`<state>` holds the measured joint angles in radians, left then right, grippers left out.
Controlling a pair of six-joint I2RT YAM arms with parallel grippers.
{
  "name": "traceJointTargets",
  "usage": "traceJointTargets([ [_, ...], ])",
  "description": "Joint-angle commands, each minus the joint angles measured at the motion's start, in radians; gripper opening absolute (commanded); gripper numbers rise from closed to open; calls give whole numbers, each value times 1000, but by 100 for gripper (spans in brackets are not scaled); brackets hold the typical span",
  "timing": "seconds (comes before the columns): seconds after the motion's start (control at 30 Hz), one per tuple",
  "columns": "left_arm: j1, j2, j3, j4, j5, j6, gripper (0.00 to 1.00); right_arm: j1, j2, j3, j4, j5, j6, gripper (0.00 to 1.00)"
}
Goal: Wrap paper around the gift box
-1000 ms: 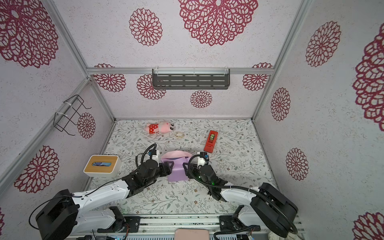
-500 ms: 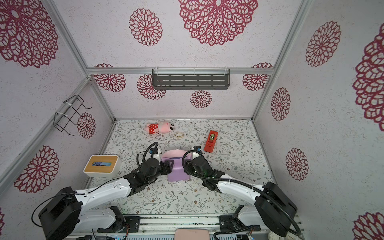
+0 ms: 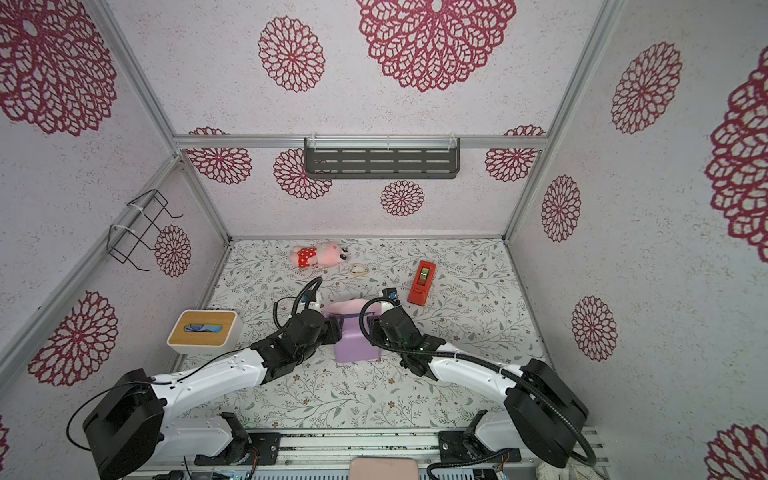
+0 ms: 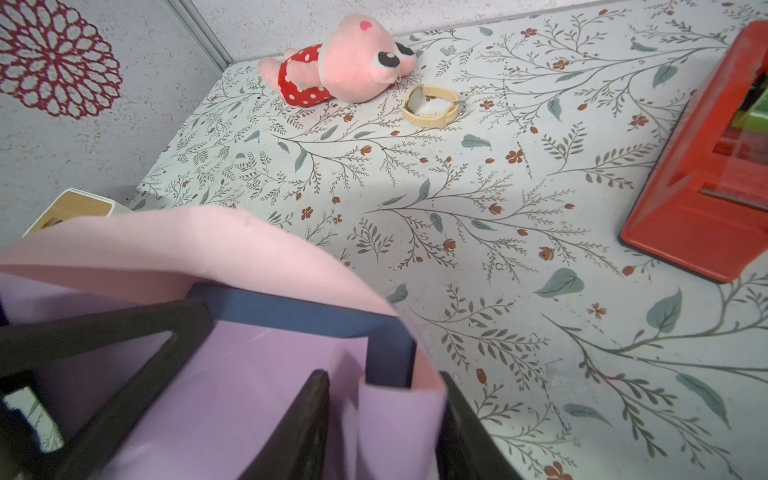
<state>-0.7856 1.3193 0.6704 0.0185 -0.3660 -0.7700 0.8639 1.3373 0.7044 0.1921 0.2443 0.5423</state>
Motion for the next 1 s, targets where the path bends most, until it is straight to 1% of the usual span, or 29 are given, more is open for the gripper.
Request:
traceJointTargets([
  [0.0, 7, 38, 4, -112, -56, 29, 54, -6, 8, 21, -115, 50, -11, 45],
  [0.13, 4, 49, 18, -115, -77, 37, 48, -5, 13, 66, -131, 84, -20, 46],
  [0.2, 1, 55, 28, -118, -83, 42, 46, -4, 26, 87, -153, 109, -33, 44],
  [0.4, -12, 82, 76, -133, -116, 51, 40, 16, 62, 101, -182, 143, -23, 32],
  [0.63, -32, 91, 101, -123, -152, 32, 29, 68, 85, 109, -166, 212, 15, 21],
  [0.8, -36, 95, 109, -102, -159, 29, 23, 99, 106, 108, -120, 221, 47, 15],
  [0.97, -40, 111, 124, -97, -151, 33, 19, 118, 133, 119, -102, 222, 75, 13],
])
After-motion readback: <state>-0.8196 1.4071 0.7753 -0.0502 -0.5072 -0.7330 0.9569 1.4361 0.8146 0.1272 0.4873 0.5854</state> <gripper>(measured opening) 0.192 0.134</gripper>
